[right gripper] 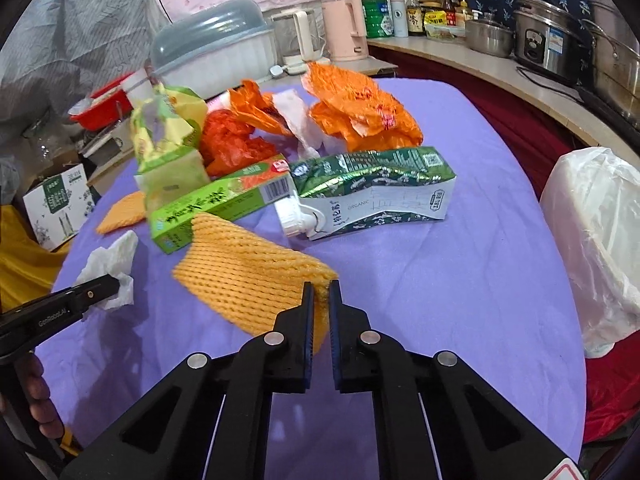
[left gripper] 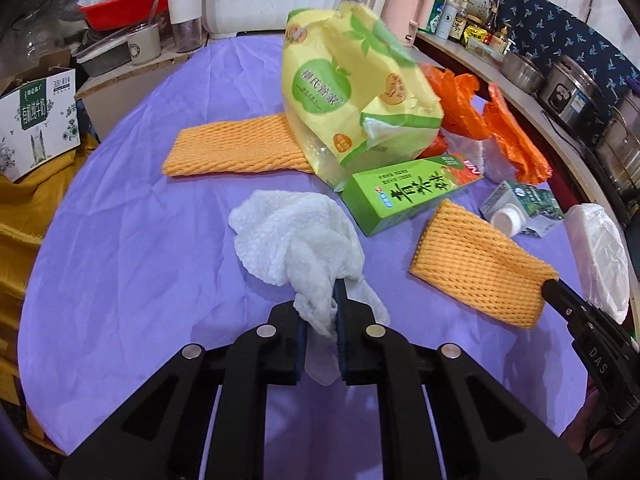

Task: Collect trash
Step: 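Grasp the white tissue with the left tool while the right tool grasps the orange foam net, then carry the tissue and foam net over the white trash bin with both tools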

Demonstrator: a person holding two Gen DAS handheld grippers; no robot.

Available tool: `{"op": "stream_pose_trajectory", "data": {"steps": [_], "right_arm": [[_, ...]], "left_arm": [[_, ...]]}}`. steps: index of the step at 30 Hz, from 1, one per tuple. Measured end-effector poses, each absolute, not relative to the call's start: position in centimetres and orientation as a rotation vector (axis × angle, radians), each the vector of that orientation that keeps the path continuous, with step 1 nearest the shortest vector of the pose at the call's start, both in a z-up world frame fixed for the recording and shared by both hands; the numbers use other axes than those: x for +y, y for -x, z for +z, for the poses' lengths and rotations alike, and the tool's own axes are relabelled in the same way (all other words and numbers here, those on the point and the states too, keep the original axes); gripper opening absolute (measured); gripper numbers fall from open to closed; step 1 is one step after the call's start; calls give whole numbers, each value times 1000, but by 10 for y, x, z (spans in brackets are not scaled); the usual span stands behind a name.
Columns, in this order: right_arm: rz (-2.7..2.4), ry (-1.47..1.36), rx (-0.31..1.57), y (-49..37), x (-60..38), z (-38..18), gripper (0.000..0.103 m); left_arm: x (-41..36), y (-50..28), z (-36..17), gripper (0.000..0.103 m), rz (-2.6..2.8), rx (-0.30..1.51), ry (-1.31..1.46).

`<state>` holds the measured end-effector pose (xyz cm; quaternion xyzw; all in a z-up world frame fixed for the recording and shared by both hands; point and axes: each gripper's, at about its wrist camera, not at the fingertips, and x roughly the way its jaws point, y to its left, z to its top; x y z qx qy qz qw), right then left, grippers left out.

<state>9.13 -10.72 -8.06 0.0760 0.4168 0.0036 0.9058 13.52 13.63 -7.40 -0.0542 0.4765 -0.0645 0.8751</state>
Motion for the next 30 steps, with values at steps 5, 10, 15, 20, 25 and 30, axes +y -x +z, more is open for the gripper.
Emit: {"op": "stream_pose_trajectory", "data": {"steps": [5,10,15,20,25,30], "right_arm": [[3,-162,792,-65,-109,-51,7],[-46,-177,707,-39,-124,-16,7],[-158,-208,619,-6,-164,16,7],[-329,-247,575,25,-224,32,7],[-511,-294,564,49,-294,32,7],[-656,-317,577,63,-353,20,7]], "left_arm": [[131,-111,-45,11,-169,947,96],[107,-89,-14,11,-247,892,60],[58,-73,18,11,-379,833,11],[-16,-55,47,11,-544,771,-61],[-98,-47,55,11,-707,775,-108],[-180,-51,43,11,-847,786,-150]]}}
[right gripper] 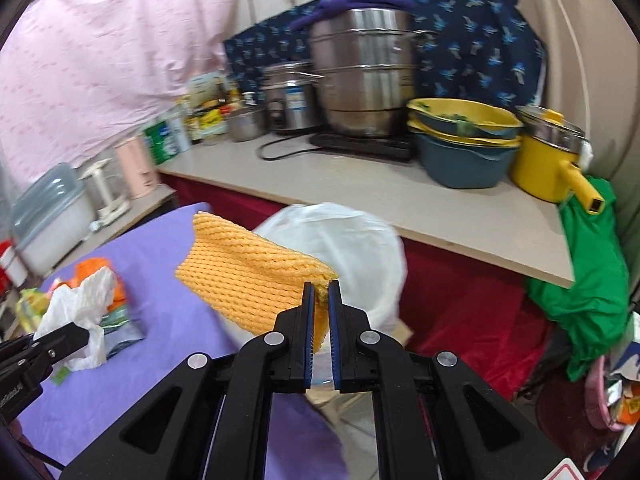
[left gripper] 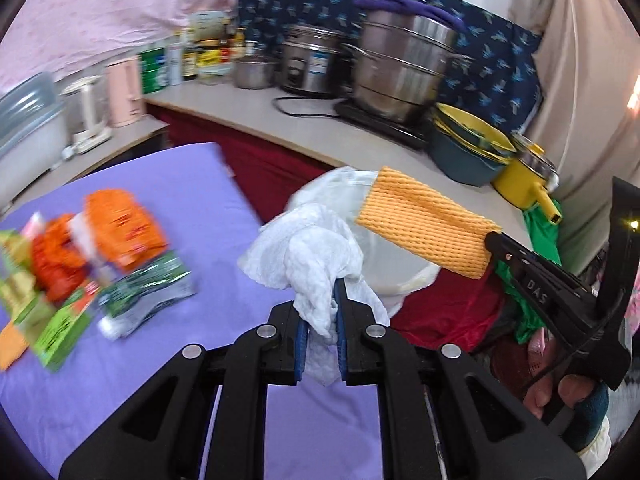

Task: Collect trash
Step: 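Carry the tissue and foam net over the white trash bin with both tools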

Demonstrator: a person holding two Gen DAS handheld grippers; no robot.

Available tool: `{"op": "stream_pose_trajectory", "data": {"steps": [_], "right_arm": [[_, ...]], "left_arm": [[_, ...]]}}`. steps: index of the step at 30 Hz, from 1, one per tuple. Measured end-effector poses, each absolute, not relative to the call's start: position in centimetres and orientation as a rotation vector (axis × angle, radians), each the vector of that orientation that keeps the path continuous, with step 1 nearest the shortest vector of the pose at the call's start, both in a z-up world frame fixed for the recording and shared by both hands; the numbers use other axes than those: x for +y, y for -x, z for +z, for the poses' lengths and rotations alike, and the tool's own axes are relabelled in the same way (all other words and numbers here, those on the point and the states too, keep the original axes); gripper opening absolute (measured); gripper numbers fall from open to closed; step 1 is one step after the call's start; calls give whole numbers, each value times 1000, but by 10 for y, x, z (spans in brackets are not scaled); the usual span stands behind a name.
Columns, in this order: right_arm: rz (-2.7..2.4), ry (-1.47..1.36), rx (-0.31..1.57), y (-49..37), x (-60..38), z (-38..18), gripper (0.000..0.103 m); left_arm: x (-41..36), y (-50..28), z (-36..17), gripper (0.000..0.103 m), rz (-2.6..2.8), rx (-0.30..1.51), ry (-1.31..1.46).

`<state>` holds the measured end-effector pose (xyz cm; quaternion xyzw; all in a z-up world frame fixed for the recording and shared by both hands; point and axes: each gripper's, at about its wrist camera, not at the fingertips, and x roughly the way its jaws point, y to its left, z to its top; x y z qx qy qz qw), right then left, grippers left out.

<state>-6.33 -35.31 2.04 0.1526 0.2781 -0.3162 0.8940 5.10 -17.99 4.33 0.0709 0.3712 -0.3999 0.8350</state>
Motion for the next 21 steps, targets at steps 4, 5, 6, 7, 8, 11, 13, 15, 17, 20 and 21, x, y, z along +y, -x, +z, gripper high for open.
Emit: {"op": "stream_pose_trajectory", "data": {"steps": [4,5,6,7,8,11,13,15,17,20,21], "right_arm": [[-732,-314,604,58,-388,9,7],[-751,-313,614,55,-394,6,7],[-762,-312,623,50,-401,4,7],[-771,-311,629,49,-406,1,7],[-779,-317,635,46,-412,-4,7],[-791,-331,659,37,-425,-12,7],[-802,-332,679,30,-432,-18,7],[-803,-336,695,23,-439,-25,7],[-812,-339,711,17,-443,-30,7],[-827,-343,740,7,-450,-40,8],[-825,-344,746,5,-451,-41,8]], "left_arm": [[-232,-62,25,12,-912,809,-181],[-244,-67,19,12,-917,819,-188],[-258,-70,13,12,-930,829,-197],[-266,-73,9,12,-929,836,-201],[-273,-77,4,12,-934,845,-202],[-296,-87,-12,12,-949,864,-218],[-304,-95,-23,12,-955,894,-216],[-311,-102,-31,12,-966,919,-212],[-318,-107,-40,12,-961,922,-223],[-324,-115,-51,13,-946,945,-232],[-325,-118,-53,14,-942,951,-229]]}}
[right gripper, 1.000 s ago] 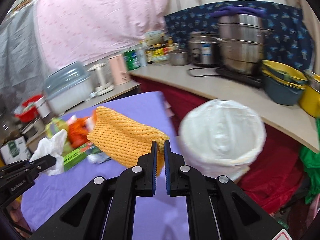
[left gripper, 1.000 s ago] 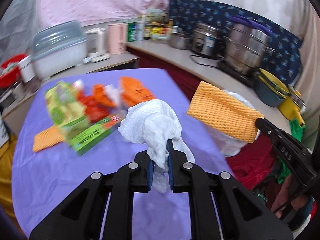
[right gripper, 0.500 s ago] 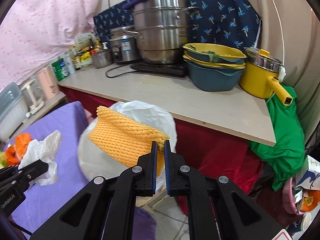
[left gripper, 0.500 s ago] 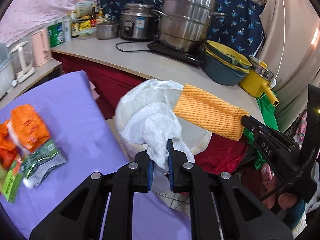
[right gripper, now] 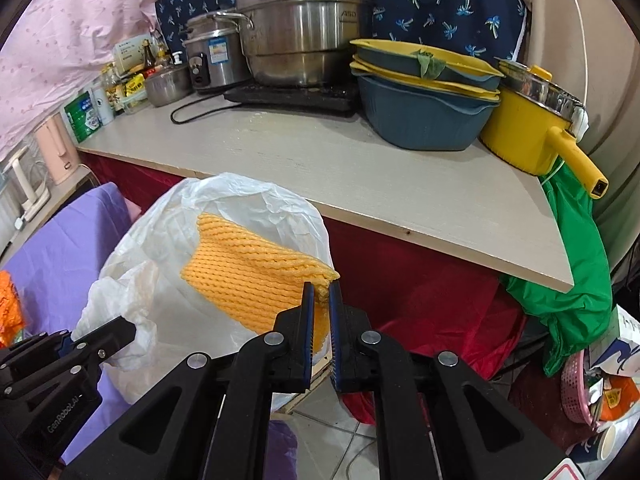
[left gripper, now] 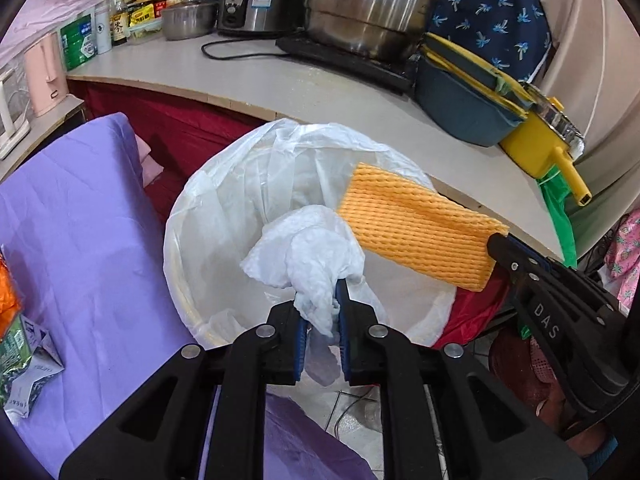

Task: Collect trash
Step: 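Carry the tissue and foam net over the white trash bin with both tools, then open both tools to drop the tissue and foam net into the bin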

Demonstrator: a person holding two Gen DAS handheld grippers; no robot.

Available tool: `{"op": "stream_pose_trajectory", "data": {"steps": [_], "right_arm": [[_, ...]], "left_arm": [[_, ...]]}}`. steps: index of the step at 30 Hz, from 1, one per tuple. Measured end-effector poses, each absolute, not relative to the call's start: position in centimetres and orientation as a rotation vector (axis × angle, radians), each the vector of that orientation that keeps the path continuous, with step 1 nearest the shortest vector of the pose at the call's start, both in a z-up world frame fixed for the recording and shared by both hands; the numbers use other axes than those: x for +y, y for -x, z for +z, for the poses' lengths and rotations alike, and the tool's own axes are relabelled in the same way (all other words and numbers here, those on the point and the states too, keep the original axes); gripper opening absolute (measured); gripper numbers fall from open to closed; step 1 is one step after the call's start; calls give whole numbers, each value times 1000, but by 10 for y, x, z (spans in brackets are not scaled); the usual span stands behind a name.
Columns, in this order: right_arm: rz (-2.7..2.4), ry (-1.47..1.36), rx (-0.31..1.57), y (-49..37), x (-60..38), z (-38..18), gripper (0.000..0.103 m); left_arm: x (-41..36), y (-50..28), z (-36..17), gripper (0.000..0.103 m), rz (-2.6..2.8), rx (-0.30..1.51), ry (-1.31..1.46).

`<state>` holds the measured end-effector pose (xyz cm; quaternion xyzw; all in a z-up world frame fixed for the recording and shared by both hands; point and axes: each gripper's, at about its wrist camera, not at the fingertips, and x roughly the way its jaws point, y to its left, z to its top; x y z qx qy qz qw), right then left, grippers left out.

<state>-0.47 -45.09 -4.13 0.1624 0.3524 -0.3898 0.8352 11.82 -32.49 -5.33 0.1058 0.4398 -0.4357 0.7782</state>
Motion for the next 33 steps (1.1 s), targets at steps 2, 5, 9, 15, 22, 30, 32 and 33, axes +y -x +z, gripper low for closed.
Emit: {"op": "stream_pose_trajectory", "data": {"steps": [2,5,9,15,22,30,32,33], "right_arm": [[-823,-352,751,1,-453,-45,11],[-810,-360,733,-1,-454,-43,18],[-793,-365,697,-1,-450,-36,33],[-772,-356,652,2,-437,-18,42],[-720,-341,619,5,-411,1,48],[-626,-320,580,0,-365,24,54],[-602,-317,573,-3,-354,28,55],[-587,-311,568,-5,-345,31,55]], "left_arm": [[-325,-124,-58,14,-932,964,-218],[-323,-130,-60,33,-917,963,-202],[-314,-133,-52,57,-899,922,-170],[-296,-137,-35,67,-859,880,-135],[-258,-142,-13,70,-748,827,-94],[-195,-141,15,70,-593,750,-101],[-173,-142,21,75,-536,741,-92],[-164,-143,23,75,-515,739,-88]]}}
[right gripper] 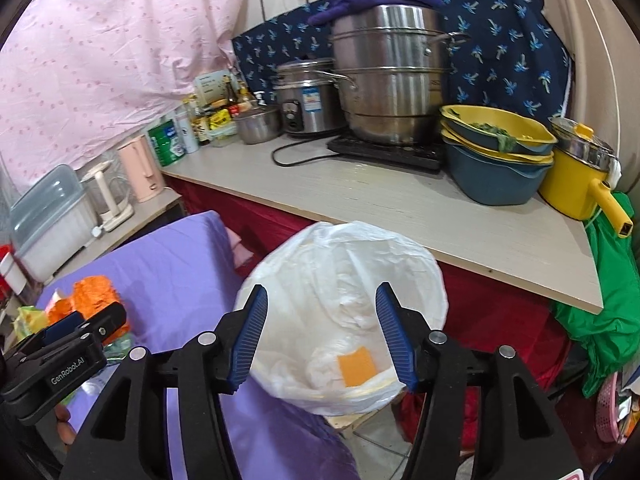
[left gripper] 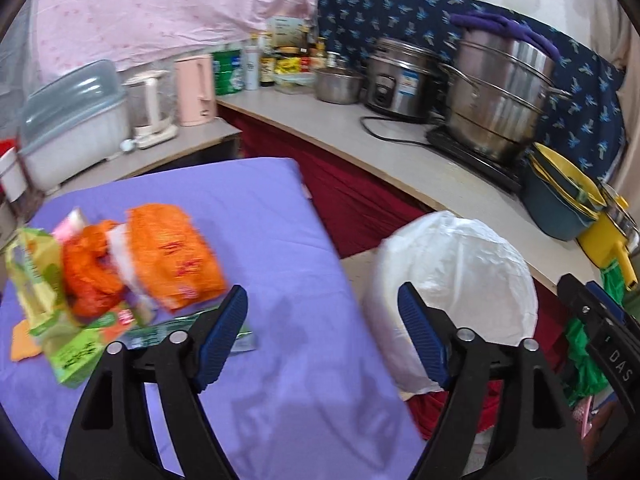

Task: Collect trash
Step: 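Open both tools to drop the tissue and foam net into the bin, then grasp the yellow-green snack bag with the left tool while the right tool grasps the orange bag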

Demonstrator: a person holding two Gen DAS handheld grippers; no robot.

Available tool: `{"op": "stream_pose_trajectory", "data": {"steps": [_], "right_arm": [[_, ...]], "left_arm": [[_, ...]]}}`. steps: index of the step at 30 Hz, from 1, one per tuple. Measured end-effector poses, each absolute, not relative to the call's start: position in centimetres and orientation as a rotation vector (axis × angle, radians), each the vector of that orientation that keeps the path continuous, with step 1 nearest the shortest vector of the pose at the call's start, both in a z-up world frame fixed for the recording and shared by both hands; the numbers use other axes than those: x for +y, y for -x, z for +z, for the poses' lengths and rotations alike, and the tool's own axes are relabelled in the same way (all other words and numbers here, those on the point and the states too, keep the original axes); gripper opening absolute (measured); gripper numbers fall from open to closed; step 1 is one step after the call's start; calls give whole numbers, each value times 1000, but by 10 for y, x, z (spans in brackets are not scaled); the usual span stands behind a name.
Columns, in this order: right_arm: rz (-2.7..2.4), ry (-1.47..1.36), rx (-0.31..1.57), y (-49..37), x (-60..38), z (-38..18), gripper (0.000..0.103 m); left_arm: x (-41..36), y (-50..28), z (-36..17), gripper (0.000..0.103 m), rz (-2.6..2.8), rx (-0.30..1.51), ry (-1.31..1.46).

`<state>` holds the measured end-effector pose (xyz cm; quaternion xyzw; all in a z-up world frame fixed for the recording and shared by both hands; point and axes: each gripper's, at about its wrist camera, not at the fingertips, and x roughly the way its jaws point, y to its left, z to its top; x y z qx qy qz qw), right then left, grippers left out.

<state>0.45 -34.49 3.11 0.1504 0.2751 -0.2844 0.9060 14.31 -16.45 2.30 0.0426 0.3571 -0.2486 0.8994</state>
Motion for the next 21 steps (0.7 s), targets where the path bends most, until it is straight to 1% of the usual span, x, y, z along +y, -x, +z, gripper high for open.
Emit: {"op": "stream_pose_trajectory", "data": {"steps": [11,21], "right_arm": [[-437,-261,584,-30,-263,40,56],[-296,-250,647,-69,-195,23,56]], "left_arm": [[-48,-162,28,76,-226,770,-31],[37,-178,13,76,-65,825,30]]}}
